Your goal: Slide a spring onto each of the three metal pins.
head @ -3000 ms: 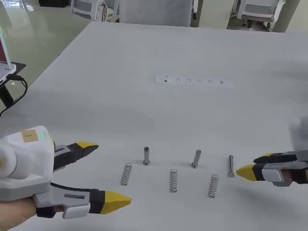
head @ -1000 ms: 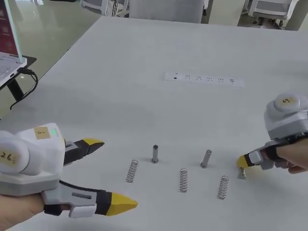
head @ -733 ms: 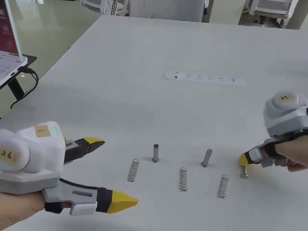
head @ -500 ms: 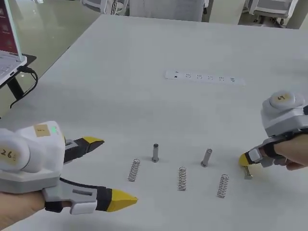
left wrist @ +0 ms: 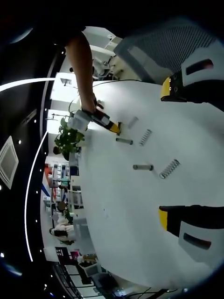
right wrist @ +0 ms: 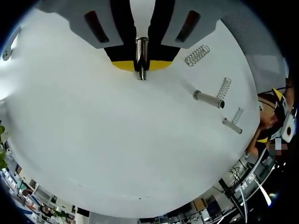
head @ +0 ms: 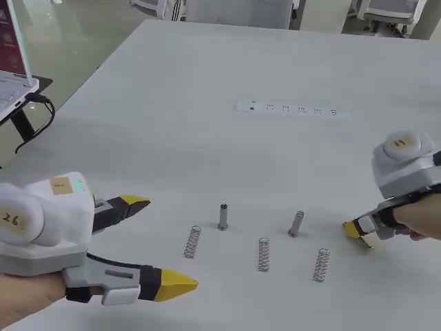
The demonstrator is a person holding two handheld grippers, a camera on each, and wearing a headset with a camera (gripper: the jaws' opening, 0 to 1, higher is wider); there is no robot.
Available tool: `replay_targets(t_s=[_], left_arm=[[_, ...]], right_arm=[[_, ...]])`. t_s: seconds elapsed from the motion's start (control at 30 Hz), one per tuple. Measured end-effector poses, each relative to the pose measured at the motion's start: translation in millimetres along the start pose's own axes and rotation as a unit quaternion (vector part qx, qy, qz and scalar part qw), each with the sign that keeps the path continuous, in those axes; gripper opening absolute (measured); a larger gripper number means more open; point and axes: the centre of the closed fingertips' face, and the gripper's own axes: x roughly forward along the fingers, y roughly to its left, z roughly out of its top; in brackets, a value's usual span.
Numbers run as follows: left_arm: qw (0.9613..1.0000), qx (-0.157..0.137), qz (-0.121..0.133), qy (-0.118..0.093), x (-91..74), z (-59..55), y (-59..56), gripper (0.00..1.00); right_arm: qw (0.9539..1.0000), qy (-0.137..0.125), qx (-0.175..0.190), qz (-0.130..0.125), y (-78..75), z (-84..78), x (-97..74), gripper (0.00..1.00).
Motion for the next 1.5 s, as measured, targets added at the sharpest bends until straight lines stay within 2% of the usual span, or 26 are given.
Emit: replay_targets(t_s=[0.33, 0.97, 1.2, 1.5], left_arm=[[1.0000, 0.000, -0.003, 0.000, 2.2, -0.2, -2.4, 0.88], [1.0000, 0.004, -0.007, 0.000, 6.0, 4.9, -4.2, 0.88], [1.0000, 0.004, -0.009, 0.000, 6.5, 6.0, -3.6, 0.87], [0.9999, 0.005, -0.010, -0.002, 7.3, 6.8, -3.0, 0.87]], right_arm=[[0.9994, -0.031, 0.010, 0.006, 9.0, -3.3, -16.7, 0.05], [0.9950, -0.100, -0.006, -0.002, 3.6, 7.0, -35.2, 0.05], [0.9932, -0.116, -0.010, -0.002, 2.2, 11.6, -37.5, 0.05], [0.9921, -0.125, -0.015, -0.002, 3.0, 11.6, -39.7, 0.05]])
